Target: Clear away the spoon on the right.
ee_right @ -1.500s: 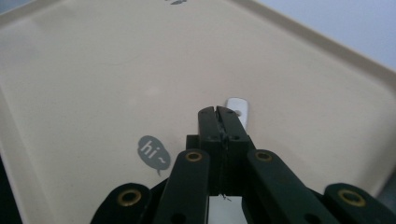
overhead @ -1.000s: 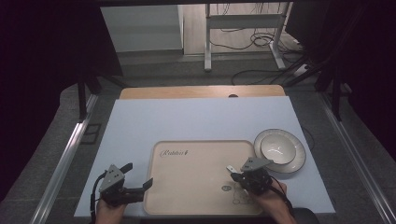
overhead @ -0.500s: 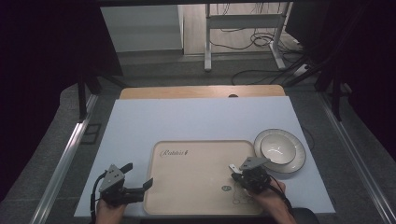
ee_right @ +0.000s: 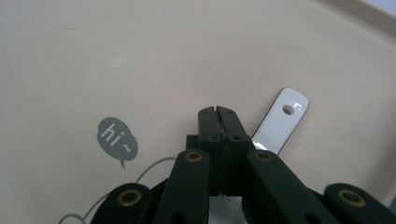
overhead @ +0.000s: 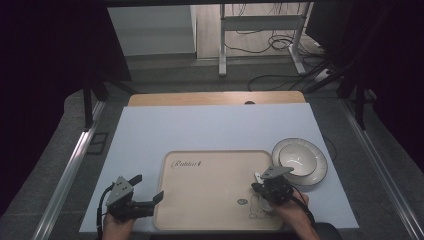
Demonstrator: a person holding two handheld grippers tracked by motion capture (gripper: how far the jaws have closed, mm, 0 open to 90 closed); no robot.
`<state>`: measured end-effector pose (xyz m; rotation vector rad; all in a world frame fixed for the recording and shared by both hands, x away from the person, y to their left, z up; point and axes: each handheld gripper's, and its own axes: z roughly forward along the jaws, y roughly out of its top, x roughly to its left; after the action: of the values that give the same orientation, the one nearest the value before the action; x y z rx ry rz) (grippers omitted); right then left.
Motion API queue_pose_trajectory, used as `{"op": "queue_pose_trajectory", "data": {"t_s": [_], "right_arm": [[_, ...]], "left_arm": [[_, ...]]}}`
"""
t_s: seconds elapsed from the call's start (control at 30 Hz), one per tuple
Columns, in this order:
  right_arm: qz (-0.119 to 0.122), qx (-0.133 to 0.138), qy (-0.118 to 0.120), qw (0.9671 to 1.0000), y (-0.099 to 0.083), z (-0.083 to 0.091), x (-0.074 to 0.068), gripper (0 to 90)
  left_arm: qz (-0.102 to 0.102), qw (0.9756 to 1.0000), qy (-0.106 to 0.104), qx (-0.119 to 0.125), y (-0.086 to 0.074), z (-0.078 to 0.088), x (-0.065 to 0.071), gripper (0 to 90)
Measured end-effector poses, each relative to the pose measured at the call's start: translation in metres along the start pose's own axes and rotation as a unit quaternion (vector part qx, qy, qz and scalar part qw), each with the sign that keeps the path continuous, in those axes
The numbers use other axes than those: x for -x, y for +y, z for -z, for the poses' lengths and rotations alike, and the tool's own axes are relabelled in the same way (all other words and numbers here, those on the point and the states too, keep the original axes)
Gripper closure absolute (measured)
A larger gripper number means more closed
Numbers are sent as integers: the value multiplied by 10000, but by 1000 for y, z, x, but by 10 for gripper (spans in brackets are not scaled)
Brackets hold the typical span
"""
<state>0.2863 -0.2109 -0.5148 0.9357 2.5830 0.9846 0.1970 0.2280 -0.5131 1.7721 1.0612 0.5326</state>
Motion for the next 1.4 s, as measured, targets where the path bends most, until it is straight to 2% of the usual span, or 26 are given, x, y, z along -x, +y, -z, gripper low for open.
{"op": "queue_pose_trajectory", "data": {"t_s": [0.37, 0.63, 1.1, 1.13, 1.23, 1.4], "right_arm": [[-72, 15, -136, 9999, -2, 2, 6, 900], [-17, 81, -119, 9999, -1, 4, 4, 895], [92, 451, -190, 9988, 2, 12, -4, 591], [92, 451, -190, 9988, 2, 12, -4, 591], [77, 542, -197, 9983, 3, 16, -4, 497], [115, 620, -238, 9977, 4, 22, -5, 407]], "left_arm": [[-3, 10000, 3, -4, 0, 0, 0, 48], [-13, 10000, 10, -2, 0, 0, 0, 48], [4, 10000, 6, -3, 0, 1, -1, 48], [4, 10000, 6, -3, 0, 1, -1, 48], [10, 10000, 9, -5, 0, 1, -1, 47], [18, 10000, 4, -5, -1, 0, -1, 47]]}}
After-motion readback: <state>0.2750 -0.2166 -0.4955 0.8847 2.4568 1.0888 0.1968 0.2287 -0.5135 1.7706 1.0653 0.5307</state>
